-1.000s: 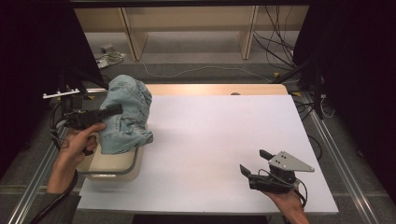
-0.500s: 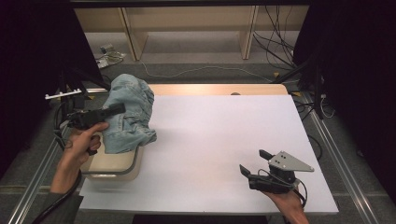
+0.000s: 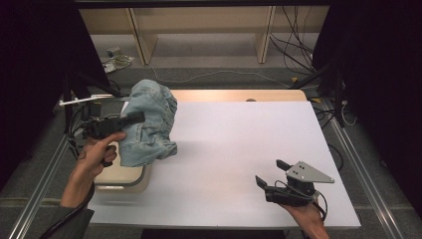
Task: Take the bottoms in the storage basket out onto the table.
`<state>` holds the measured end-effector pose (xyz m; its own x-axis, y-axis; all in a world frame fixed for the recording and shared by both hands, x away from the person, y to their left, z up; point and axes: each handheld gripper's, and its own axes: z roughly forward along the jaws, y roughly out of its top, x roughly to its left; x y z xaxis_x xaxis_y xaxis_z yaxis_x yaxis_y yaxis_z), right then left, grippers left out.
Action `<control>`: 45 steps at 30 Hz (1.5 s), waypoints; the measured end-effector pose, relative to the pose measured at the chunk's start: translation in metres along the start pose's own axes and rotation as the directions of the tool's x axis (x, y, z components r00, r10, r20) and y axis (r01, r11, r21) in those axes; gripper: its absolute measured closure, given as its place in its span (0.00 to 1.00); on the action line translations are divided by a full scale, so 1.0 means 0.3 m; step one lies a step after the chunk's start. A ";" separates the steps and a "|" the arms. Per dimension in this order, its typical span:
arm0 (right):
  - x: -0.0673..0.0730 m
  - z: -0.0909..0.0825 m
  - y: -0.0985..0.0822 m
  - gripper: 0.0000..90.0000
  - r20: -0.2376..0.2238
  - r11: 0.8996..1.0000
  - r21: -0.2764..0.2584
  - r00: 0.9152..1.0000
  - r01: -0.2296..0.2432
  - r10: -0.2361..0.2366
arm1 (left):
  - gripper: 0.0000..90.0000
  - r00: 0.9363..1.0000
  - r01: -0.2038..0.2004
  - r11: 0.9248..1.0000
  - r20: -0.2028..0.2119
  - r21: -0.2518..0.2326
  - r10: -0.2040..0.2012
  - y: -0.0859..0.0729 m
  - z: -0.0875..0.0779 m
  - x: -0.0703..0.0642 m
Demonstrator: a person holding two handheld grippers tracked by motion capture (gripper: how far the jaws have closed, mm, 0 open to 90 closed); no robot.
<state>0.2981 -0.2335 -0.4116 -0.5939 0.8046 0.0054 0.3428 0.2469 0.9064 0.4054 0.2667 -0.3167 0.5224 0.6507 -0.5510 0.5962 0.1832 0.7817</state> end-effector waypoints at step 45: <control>-0.002 0.001 0.000 0.19 -0.001 1.000 0.002 1.000 -0.001 0.001 | 0.77 0.999 -0.029 0.997 0.025 0.073 0.027 -0.080 0.148 -0.067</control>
<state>0.2986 -0.2340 -0.4118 -0.5940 0.8044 0.0065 0.3451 0.2476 0.9053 0.4076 0.2165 -0.3374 0.5535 0.6371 -0.5364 0.6238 0.1096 0.7739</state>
